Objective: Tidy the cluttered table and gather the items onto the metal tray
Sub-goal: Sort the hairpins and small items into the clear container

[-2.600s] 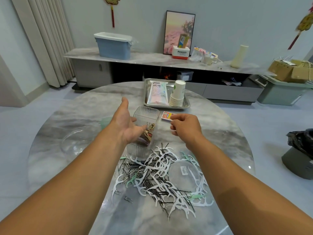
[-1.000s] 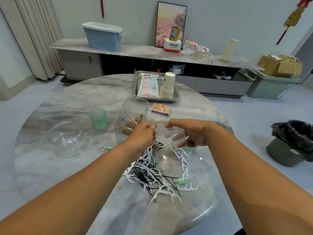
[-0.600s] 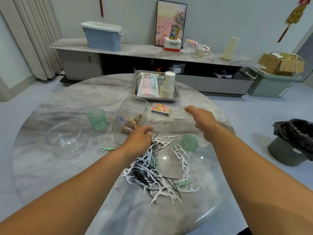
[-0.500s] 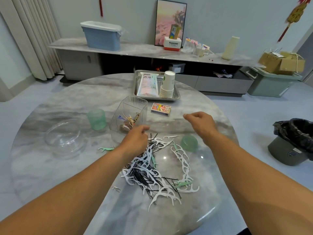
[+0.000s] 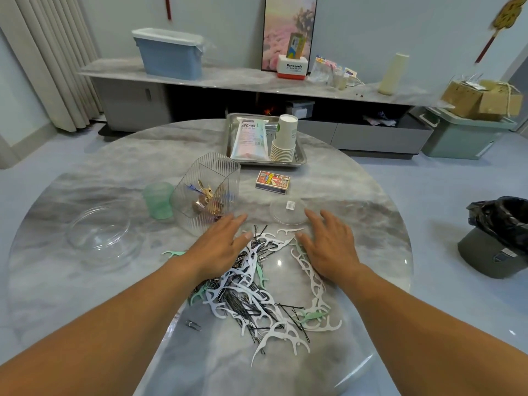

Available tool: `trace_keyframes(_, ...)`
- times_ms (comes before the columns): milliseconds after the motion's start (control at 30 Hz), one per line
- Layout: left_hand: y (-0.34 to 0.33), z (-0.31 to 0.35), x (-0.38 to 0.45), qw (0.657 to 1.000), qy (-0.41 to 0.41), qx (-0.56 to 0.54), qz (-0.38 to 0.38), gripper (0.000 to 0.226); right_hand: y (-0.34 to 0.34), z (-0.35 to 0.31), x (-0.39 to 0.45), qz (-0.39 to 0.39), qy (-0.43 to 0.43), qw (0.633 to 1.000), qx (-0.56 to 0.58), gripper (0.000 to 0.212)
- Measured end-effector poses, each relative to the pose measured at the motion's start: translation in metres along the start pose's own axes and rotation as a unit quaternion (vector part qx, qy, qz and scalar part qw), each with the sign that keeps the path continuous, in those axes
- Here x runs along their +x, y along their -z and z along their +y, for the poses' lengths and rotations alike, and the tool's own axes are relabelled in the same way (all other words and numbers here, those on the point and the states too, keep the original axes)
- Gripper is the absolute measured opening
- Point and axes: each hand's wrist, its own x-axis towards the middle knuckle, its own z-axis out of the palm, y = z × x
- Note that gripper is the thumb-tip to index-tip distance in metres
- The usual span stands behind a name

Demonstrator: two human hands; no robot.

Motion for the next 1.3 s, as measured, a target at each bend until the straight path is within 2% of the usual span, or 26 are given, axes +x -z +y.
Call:
trace_keyframes(133, -0.008, 0.002, 0.005, 0.998, -0.024, 0.051, -0.034, 0.075, 0.005, 0.007, 0.005, 0.002, -0.070, 0.997, 0.019, 0.052)
trace_keyframes(200, -0.013, 0.007, 0.006, 0.995, -0.053, 0.065, -0.056, 0.073, 0.006, 0.006, 0.007, 0.038, -0.068, 0.997, 0.009, 0.045)
trace_keyframes(267, -0.017, 0.015, 0.007, 0.990, -0.089, 0.073, -0.075, 0.074, 0.007, -0.003, 0.005, 0.110, 0.009, 0.994, -0.009, 0.033)
trace_keyframes(333, -0.020, 0.020, 0.006, 0.987, -0.118, 0.075, -0.084, 0.072, 0.005, -0.018, -0.002, 0.139, 0.098, 0.985, -0.017, 0.027)
trace_keyframes(433, -0.021, 0.023, 0.000, 0.986, -0.137, 0.059, -0.074, 0.070, -0.002, -0.033, -0.012, 0.097, 0.133, 0.986, -0.005, 0.034)
trace_keyframes(533, -0.019, 0.020, -0.012, 0.989, -0.138, 0.032, -0.049, 0.063, -0.013, -0.037, -0.019, 0.042, 0.115, 0.989, 0.087, 0.043)
trace_keyframes(667, -0.021, 0.012, -0.031, 0.993, -0.101, 0.046, 0.049, 0.063, -0.019, -0.039, -0.036, -0.014, 0.148, 0.978, 0.144, 0.054)
trace_keyframes(800, -0.024, -0.003, -0.056, 0.986, -0.034, 0.102, 0.129, 0.068, -0.018, -0.043, -0.054, -0.026, 0.196, 0.968, 0.157, 0.061)
trace_keyframes(900, -0.026, -0.013, -0.073, 0.978, 0.049, 0.108, 0.170, 0.079, -0.017, -0.036, -0.059, 0.008, 0.164, 0.979, 0.123, 0.077)
trace_keyframes(1033, -0.036, -0.020, -0.086, 0.972, 0.132, 0.091, 0.174, 0.086, -0.019, -0.021, -0.065, 0.007, 0.121, 0.984, 0.134, 0.073)
trace_keyframes(1167, -0.042, -0.017, -0.086, 0.983, 0.090, 0.076, 0.139, 0.086, -0.027, -0.018, -0.078, 0.003, 0.133, 0.985, 0.114, 0.084)
trace_keyframes(1300, -0.046, -0.004, -0.081, 0.992, -0.008, 0.052, 0.112, 0.077, -0.028, -0.033, -0.084, -0.006, 0.127, 0.982, 0.140, 0.088)
